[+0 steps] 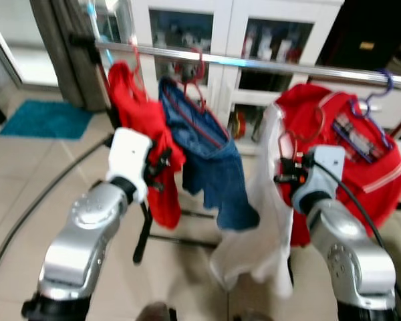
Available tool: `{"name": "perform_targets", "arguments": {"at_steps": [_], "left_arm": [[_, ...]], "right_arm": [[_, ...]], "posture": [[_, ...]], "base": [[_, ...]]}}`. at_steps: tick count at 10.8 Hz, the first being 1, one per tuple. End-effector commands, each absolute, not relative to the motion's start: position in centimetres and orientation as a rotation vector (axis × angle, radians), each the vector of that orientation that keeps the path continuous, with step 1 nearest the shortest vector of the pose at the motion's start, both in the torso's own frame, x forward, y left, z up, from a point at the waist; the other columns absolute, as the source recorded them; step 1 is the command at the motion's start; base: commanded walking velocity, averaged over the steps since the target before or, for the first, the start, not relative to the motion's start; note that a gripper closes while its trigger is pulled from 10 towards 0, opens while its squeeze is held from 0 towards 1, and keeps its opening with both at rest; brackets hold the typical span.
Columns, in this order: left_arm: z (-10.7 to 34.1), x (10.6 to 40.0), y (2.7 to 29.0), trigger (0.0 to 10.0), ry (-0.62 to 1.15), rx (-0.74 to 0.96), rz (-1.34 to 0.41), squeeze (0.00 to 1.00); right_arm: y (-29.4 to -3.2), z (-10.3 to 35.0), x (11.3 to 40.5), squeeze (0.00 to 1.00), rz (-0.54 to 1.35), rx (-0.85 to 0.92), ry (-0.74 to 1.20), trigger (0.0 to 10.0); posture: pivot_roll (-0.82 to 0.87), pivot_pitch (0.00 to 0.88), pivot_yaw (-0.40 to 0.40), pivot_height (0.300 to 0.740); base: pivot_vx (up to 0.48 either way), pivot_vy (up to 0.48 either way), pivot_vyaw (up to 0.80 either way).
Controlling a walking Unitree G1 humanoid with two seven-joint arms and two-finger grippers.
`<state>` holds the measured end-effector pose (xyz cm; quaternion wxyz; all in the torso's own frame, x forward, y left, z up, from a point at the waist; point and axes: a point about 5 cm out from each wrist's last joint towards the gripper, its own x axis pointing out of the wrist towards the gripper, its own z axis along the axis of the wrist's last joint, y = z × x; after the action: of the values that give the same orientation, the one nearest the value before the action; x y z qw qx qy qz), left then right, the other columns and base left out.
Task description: Hang hanger
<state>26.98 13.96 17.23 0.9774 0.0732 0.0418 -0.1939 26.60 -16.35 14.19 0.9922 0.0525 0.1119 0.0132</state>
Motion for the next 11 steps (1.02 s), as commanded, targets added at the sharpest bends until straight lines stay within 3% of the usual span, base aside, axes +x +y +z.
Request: {"name": "perform_targets", "arguments": {"at_steps": [1,3,6,8,11], "left_arm": [[17.4,26.8,13.1,10.0,0.075,0.143,-0.424,0.00],[17.3,26.7,12.9,10.0,0.080,0.140,-0.428,0.00],[17.4,26.4,12.1,10.0,0.068,0.189,-0.534,0.00],[17.6,26.5,12.1,10.0,0.074,0.196,-0.569,0.00],[18.8,26.6,11.8,10.0,0.044,0.195,-0.744,0.00]], "right_arm": [[-17.6,15.1,26.4,0.00,-0.020,0.098,0.164,10.0],[-17.9,15.9,26.4,0.00,-0.018,0.110,0.111,10.0],[-18.3,16.6,26.9,0.00,-0.017,0.112,0.057,10.0],[-18.1,17.7,27.9,0.00,0.021,0.108,-0.002,10.0],[-18.1,18.0,31.2,0.00,0.015,0.092,0.069,10.0]], "posture": [[0.10,0.113,-0.029,0.740],[0.09,0.109,-0.033,0.740],[0.10,0.095,-0.031,0.740],[0.10,0.083,-0.027,0.740],[0.11,0.061,-0.011,0.740]], "base": [[0.337,0.000,0.00],[0.315,0.000,0.00],[0.000,0.000,0.00],[0.000,0.000,0.00],[0.000,0.000,0.00]]}}
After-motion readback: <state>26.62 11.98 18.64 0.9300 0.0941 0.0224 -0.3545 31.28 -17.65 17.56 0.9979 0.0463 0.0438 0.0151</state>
